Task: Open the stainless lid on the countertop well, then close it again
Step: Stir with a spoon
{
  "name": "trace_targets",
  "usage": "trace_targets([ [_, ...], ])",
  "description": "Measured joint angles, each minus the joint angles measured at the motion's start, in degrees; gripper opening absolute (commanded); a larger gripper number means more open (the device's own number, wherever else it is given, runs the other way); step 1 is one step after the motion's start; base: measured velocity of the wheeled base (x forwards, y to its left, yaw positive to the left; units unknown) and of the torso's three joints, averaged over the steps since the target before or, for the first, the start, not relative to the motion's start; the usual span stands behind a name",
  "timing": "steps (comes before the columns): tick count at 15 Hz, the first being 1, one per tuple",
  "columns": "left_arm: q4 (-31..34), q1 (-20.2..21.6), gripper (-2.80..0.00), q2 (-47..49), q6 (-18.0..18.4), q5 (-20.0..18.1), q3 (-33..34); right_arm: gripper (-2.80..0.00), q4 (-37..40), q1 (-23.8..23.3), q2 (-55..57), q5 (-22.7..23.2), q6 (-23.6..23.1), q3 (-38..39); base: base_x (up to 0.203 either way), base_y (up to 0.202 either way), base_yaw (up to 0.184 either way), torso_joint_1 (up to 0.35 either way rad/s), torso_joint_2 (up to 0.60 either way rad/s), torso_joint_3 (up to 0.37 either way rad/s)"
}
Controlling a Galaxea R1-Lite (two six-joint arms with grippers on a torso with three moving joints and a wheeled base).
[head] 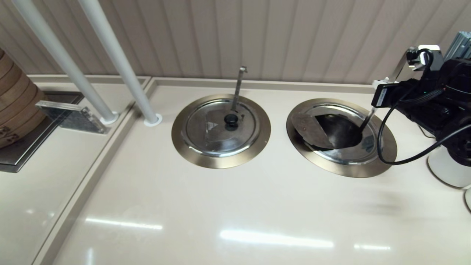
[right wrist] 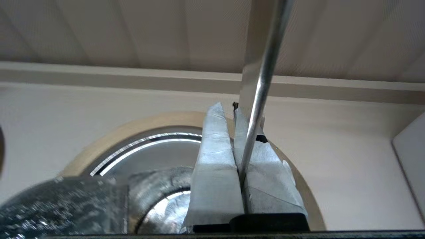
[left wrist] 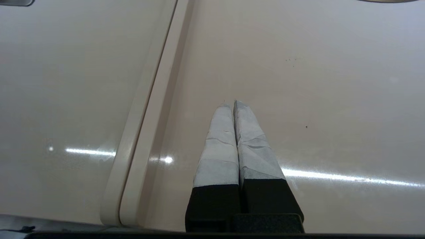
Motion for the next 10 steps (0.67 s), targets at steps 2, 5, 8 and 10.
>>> trace_targets([
  [2, 0.0, -0.05, -2.8, 0.0, 0.01, -0.01, 0.0, -2.8, -1.73, 1.54, 1.43, -2.47, 4.75, -1.6, 0.0, 0.0, 0.0, 0.0, 0.0, 0.0],
  [5, 0.0, -0.02, -2.8, 0.0, 0.0, -0.02, 0.0, -2.8, -1.79, 4.54, 1.67, -2.99, 7.27, -1.43, 0.0, 0.0, 0.0, 0.0, 0.0, 0.0],
  [8, 0.0, -0.02, -2.8, 0.0, 0.0, 0.0, 0.0, -2.8, -1.26, 5.54, -0.08, -1.62, 6.94, 0.15, 0.0, 0.0, 0.0, 0.0, 0.0, 0.0],
  [10, 0.0, -0.02, -2.8, 0.0, 0.0, -0.01, 0.0, -2.8, 1.33, 4.63, -1.48, 0.93, 6.07, 1.03, 0.0, 0.0, 0.0, 0.0, 0.0, 0.0],
])
